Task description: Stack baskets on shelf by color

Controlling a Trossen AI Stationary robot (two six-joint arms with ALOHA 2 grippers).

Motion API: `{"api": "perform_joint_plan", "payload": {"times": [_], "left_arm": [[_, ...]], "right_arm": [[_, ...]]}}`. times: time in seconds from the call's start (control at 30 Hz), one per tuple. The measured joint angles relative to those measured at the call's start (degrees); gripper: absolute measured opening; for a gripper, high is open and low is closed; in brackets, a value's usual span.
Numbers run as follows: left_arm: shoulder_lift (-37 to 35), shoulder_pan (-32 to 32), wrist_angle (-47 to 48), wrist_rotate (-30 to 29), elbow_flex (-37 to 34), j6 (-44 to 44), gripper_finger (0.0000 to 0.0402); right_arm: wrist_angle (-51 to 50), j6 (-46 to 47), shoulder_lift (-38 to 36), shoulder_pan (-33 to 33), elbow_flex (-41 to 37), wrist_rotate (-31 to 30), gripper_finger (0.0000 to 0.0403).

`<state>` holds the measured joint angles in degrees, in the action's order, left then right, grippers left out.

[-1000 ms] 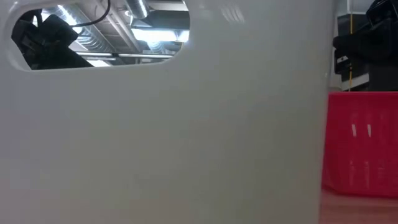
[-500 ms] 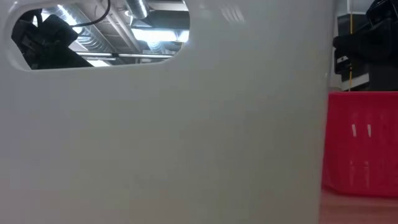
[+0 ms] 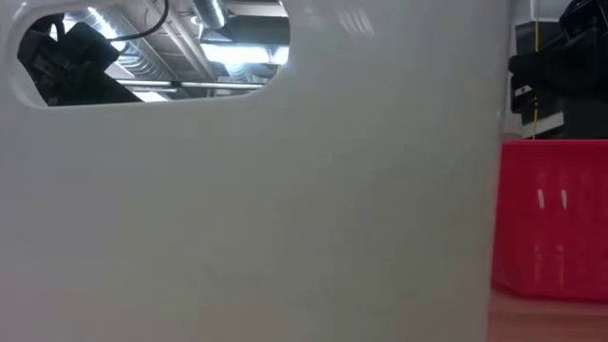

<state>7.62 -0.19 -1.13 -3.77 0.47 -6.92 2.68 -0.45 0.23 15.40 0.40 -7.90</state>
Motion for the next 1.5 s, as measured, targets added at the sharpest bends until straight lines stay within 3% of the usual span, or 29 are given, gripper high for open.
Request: {"api": "perform_joint_plan", "payload": {"times": [1.5], "left_arm": [[0.00, -0.01, -0.02, -0.02, 0.00, 3.02, 0.0074]], "right_arm": [[0.00, 0.00, 0.00, 0.00, 0.00, -0.01, 0.0011]]}}
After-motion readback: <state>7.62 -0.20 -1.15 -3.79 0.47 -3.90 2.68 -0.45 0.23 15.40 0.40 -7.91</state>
